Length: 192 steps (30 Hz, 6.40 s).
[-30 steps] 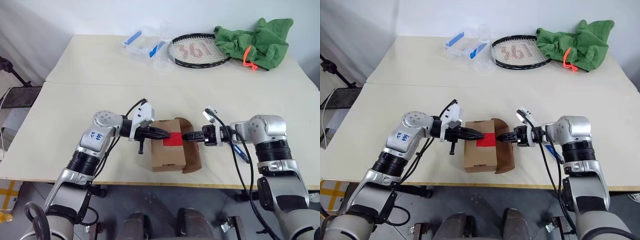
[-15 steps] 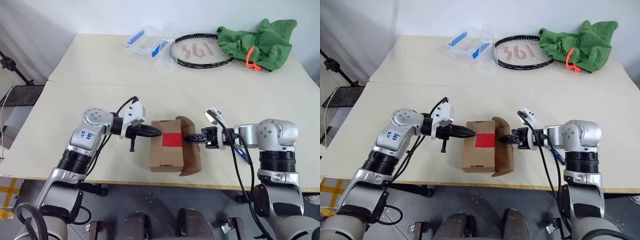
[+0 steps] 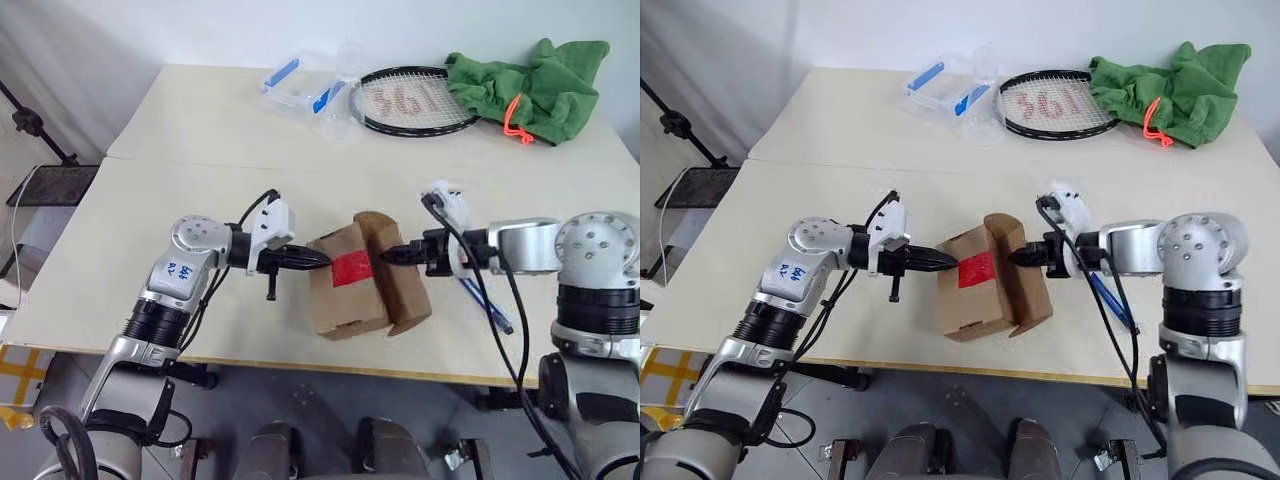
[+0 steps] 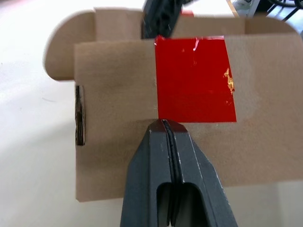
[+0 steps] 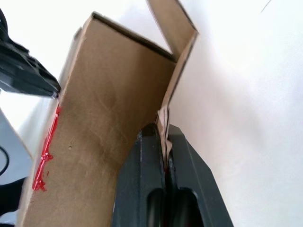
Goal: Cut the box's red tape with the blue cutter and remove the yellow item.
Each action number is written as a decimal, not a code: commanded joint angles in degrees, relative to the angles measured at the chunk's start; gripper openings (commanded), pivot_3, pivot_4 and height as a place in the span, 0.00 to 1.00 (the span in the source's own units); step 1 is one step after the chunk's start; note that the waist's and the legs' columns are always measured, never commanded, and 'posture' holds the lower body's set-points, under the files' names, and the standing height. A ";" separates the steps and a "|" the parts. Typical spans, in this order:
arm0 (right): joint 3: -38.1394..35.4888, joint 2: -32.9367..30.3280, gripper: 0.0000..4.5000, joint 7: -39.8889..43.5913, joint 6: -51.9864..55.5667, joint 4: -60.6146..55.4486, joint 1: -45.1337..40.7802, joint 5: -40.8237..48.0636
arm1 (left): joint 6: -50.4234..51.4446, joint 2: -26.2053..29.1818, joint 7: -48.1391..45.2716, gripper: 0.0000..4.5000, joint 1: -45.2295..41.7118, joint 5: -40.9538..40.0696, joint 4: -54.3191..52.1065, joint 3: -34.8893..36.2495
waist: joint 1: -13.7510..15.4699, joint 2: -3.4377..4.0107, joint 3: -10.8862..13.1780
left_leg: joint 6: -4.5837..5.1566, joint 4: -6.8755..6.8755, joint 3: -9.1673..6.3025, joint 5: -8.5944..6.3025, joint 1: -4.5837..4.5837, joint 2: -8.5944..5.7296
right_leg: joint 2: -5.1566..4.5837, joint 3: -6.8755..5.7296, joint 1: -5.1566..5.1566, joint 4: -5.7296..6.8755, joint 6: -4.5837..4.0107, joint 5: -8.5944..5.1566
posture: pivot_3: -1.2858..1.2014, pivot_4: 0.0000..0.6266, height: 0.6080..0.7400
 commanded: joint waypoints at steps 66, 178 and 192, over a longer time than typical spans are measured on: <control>23.60 -15.73 0.01 -45.58 -20.04 -8.06 0.27 46.34 | -6.11 14.30 -13.36 0.00 -2.32 10.47 -3.17 -9.05 | -1.50 0.01 -1.03 | 0.22 -0.29 -0.40 -0.10 0.54 0.17 | -0.46 0.00 0.89 -0.84 -0.07 0.13 | 0.52 0.24 1.00; -24.18 -23.65 1.00 57.01 -58.88 -20.43 41.82 -20.83 | 5.74 11.14 9.39 0.01 -20.02 13.54 8.43 3.68 | 1.70 -0.21 -0.23 | 0.54 1.16 0.22 -0.18 -1.26 -0.04 | 0.00 -0.17 -0.97 0.38 0.30 0.36 | 0.52 0.24 1.00; -13.47 -21.52 1.00 62.04 -65.93 -6.36 28.70 -25.88 | 13.98 23.01 11.17 0.76 -7.60 13.53 4.21 7.24 | 1.48 -0.28 -0.19 | 0.53 1.28 0.18 -0.18 -1.24 -0.06 | -0.05 -0.07 -0.93 0.51 0.30 0.36 | 0.52 0.24 1.00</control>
